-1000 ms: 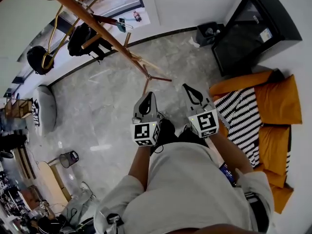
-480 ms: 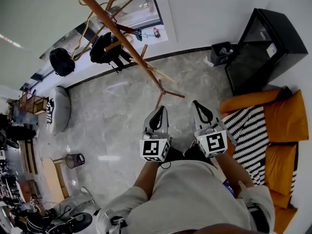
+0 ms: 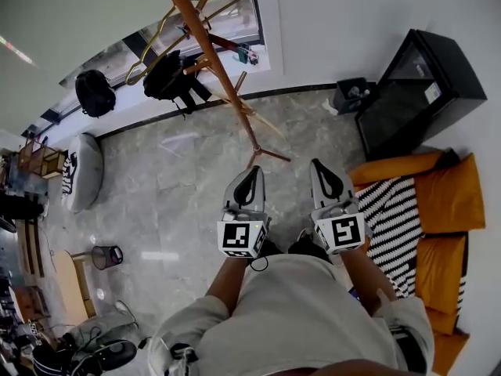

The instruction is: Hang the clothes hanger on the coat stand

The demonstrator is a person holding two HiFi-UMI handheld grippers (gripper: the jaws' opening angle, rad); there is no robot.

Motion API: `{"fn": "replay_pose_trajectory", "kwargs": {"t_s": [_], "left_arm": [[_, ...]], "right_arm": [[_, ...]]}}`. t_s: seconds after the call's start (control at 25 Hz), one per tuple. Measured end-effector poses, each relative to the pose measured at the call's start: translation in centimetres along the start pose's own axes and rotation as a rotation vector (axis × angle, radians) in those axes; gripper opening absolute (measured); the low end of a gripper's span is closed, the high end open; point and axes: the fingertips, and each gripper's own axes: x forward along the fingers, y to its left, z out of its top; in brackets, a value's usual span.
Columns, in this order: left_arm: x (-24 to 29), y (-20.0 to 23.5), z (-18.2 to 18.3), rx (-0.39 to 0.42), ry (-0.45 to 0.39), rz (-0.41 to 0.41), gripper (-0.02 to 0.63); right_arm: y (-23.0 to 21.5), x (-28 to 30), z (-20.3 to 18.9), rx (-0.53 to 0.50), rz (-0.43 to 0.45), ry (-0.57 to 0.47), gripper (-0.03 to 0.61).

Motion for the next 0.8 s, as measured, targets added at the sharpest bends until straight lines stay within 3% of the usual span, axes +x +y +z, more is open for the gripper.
{"fn": "replay_pose_trajectory", "kwargs": {"t_s": [0.8], "left_arm": [[-0.5,1.3,0.6,-0.009,-0.026,-0.042,0.009]], "right_arm": [[2.6,1.9,1.9,-0.067,0.014,-0.029,0.005]]}}
